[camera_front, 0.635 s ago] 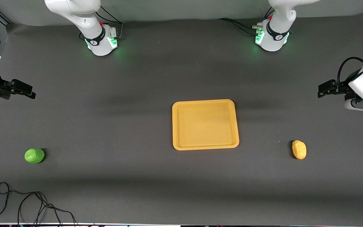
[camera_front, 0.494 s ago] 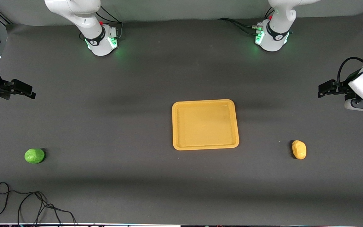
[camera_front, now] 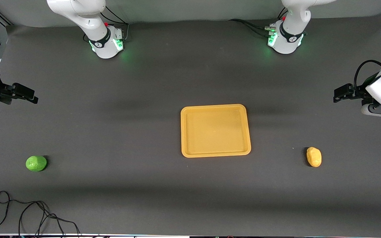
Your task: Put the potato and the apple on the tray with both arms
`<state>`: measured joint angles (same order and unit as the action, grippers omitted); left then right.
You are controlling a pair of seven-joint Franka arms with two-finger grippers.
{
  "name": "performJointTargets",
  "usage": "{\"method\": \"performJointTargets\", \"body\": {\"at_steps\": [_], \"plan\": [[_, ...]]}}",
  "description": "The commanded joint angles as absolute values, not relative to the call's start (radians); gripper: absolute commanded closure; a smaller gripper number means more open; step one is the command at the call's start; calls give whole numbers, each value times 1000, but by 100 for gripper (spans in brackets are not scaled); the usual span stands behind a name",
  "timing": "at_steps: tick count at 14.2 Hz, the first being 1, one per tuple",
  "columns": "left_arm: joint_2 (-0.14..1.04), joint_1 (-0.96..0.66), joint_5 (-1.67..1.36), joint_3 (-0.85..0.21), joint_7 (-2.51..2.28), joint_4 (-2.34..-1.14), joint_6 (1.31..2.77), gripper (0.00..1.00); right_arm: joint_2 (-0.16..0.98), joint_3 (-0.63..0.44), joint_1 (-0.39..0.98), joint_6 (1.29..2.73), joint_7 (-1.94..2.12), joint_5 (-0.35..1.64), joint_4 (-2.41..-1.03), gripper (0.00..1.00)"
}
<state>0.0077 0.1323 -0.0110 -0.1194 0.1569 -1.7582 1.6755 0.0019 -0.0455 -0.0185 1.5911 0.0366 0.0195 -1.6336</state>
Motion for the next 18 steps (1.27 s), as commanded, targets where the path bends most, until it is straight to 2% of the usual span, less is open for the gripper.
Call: {"method": "performJointTargets", "body": {"at_steps": [1, 7, 12, 18], "plan": [[14, 124, -17, -114, 153, -1744, 1661, 0, 5, -46, -15, 1588, 20, 37, -1614, 0], [18, 124, -17, -114, 152, -1743, 1667, 0, 61, -60, -35, 1701, 93, 23, -1628, 0], [18, 124, -17, -114, 152, -1744, 1666, 0, 132, -155, -58, 1784, 248, 32, -1623, 0], [37, 118, -2, -114, 149, -1749, 1692, 0, 179, -156, -103, 1821, 325, 34, -1582, 0]]}}
